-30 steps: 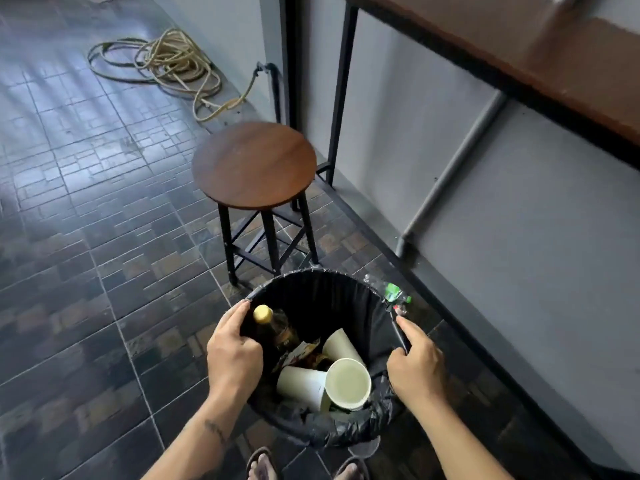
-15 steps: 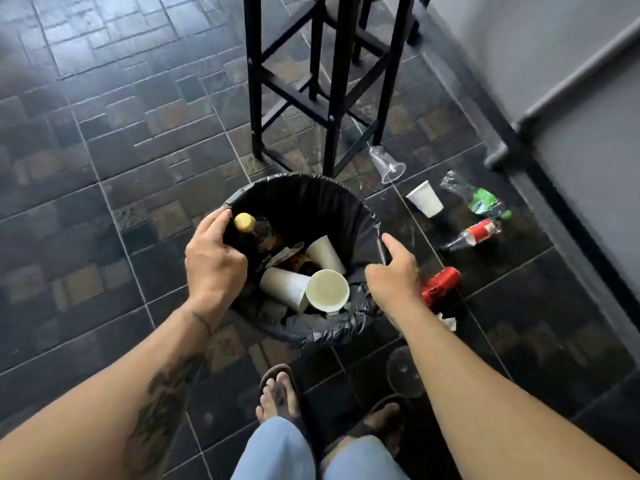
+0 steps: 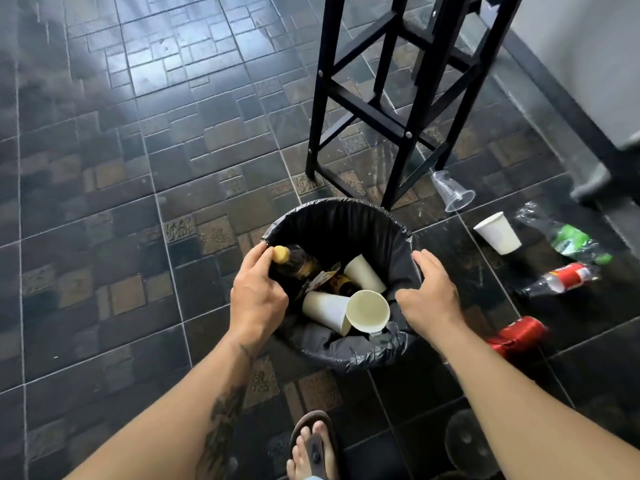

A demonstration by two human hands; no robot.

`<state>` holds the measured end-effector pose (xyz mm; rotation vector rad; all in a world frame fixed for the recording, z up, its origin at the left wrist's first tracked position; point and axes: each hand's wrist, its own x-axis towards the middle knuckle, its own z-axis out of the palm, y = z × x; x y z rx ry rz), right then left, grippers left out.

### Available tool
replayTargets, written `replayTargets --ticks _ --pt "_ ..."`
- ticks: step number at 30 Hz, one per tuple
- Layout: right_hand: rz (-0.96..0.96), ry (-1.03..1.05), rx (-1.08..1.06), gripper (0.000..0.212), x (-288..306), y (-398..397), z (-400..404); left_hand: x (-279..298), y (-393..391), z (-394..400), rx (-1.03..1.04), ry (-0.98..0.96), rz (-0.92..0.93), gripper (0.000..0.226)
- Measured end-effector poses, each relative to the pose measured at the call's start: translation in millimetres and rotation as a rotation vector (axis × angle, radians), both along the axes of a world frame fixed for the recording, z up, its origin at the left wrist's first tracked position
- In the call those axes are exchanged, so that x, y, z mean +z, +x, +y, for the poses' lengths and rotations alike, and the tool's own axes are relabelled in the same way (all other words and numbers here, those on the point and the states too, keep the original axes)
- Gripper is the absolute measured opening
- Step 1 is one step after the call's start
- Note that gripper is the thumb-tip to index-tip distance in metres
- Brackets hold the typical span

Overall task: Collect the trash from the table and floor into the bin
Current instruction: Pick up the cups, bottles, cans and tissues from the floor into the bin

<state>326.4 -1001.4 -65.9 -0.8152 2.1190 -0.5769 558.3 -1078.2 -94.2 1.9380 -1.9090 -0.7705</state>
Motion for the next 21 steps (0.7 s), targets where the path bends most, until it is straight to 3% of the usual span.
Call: replayTargets --ticks 8,21 --pt "0.03 -0.059 0.013 0.072 -6 9 -10 -4 10 -14 -0.046 -0.046 -0.029 0.062" --pt "0.206 0.014 0.364 0.082 -7 2 -11 -13 34 14 -0.189 -0.006 -0.225 0.062"
